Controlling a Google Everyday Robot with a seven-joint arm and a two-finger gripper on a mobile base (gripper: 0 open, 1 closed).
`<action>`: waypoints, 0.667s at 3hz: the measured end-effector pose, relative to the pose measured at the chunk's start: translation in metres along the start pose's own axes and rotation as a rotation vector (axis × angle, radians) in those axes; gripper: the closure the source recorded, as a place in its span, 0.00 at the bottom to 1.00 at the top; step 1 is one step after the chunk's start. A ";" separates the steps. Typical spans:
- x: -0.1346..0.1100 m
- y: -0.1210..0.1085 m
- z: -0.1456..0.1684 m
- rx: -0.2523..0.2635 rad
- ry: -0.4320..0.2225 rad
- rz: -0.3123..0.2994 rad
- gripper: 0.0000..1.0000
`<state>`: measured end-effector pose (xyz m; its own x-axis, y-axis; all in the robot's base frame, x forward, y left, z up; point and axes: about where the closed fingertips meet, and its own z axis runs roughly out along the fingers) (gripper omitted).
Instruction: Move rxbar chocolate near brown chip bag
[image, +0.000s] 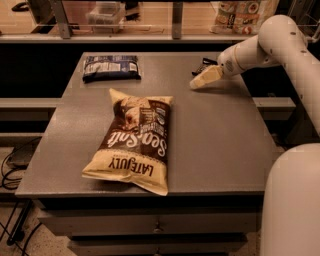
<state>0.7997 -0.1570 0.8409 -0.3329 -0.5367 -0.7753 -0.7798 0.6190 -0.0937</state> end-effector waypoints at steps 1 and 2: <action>-0.003 -0.005 0.011 -0.005 -0.021 0.018 0.00; -0.006 -0.006 0.016 -0.014 -0.035 0.036 0.18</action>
Offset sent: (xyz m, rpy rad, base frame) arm 0.0215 0.0046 0.0031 0.0779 0.0050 -0.0202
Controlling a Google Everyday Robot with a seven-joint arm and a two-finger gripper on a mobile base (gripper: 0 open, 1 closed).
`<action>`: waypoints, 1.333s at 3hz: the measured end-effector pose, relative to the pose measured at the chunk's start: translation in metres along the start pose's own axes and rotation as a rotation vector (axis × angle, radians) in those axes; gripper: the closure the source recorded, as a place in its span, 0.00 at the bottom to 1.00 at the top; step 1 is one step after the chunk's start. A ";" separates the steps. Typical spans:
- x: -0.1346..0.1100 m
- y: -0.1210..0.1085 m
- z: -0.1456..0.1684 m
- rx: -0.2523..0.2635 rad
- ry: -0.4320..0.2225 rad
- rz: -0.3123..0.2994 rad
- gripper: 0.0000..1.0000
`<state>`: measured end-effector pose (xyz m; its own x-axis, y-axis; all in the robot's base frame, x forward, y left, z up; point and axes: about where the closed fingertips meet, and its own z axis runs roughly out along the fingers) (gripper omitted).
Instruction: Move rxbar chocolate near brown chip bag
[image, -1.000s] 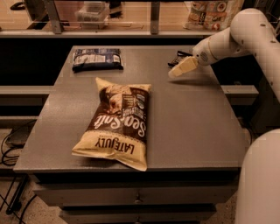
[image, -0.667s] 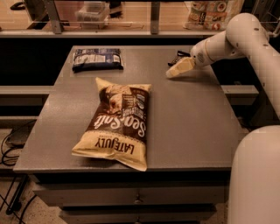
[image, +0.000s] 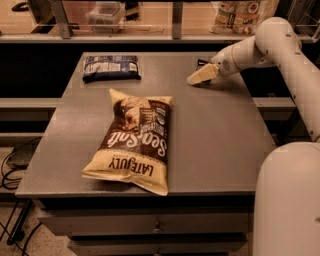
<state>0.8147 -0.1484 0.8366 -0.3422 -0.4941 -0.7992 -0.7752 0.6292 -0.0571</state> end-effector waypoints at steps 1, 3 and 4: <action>-0.003 0.002 0.000 -0.009 0.002 -0.002 0.42; -0.021 0.015 -0.008 -0.028 -0.011 -0.031 0.88; -0.055 0.032 -0.024 -0.038 -0.052 -0.109 1.00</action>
Offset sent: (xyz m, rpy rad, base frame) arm -0.0077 0.0003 0.0132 0.0002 0.0059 0.0136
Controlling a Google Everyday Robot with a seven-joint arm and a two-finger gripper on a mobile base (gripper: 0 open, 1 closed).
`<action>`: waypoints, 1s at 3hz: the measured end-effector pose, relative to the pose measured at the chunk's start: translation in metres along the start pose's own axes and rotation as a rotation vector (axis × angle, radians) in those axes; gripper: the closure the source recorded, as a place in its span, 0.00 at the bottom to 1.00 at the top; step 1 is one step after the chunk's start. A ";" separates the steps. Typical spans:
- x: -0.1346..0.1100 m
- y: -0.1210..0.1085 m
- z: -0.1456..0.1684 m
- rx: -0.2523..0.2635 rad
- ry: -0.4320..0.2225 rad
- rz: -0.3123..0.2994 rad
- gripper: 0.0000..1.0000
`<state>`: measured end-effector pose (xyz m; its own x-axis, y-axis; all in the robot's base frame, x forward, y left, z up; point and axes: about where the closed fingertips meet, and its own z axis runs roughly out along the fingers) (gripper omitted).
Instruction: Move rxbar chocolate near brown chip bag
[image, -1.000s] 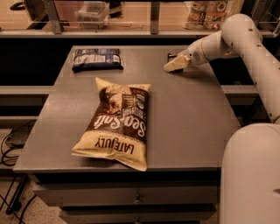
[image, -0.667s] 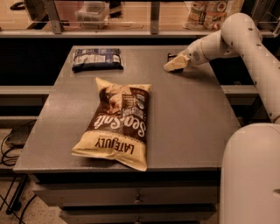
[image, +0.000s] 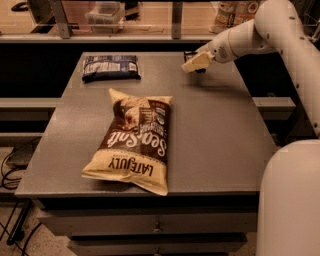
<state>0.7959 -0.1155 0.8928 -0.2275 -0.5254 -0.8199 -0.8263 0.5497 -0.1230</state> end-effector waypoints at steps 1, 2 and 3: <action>-0.037 0.025 -0.014 -0.018 -0.032 -0.112 1.00; -0.037 0.025 -0.014 -0.018 -0.032 -0.112 1.00; -0.037 0.046 -0.008 -0.086 -0.011 -0.164 1.00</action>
Offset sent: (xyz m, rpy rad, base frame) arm -0.0150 0.0187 0.0271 -0.0210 -0.0617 0.0638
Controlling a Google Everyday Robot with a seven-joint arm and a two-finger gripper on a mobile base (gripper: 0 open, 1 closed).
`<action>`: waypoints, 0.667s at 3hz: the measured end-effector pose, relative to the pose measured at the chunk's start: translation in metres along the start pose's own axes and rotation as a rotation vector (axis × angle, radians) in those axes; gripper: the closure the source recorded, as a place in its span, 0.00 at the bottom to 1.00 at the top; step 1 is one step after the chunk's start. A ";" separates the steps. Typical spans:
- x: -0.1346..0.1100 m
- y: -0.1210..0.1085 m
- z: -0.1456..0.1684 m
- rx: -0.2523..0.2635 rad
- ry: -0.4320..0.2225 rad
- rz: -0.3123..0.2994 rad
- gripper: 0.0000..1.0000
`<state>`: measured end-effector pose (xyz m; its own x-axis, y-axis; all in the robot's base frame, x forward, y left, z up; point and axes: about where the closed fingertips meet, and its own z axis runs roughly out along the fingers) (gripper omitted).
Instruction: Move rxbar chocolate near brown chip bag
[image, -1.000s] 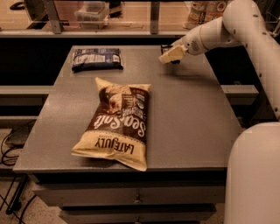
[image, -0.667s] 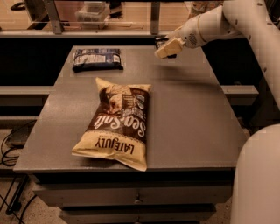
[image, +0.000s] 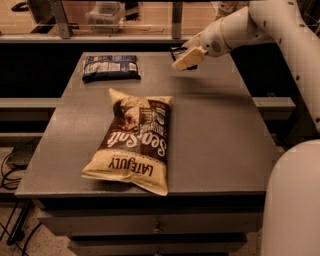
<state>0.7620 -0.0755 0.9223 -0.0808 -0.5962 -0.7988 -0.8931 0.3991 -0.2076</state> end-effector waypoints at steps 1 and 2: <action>-0.004 0.036 -0.004 -0.092 0.009 -0.069 1.00; 0.003 0.087 -0.012 -0.206 0.017 -0.129 1.00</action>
Offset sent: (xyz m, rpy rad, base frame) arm -0.1506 0.0323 -0.0275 -0.0893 0.0752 0.3785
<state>0.6786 -0.0502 0.9086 0.0336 -0.6456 -0.7629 -0.9677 0.1697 -0.1863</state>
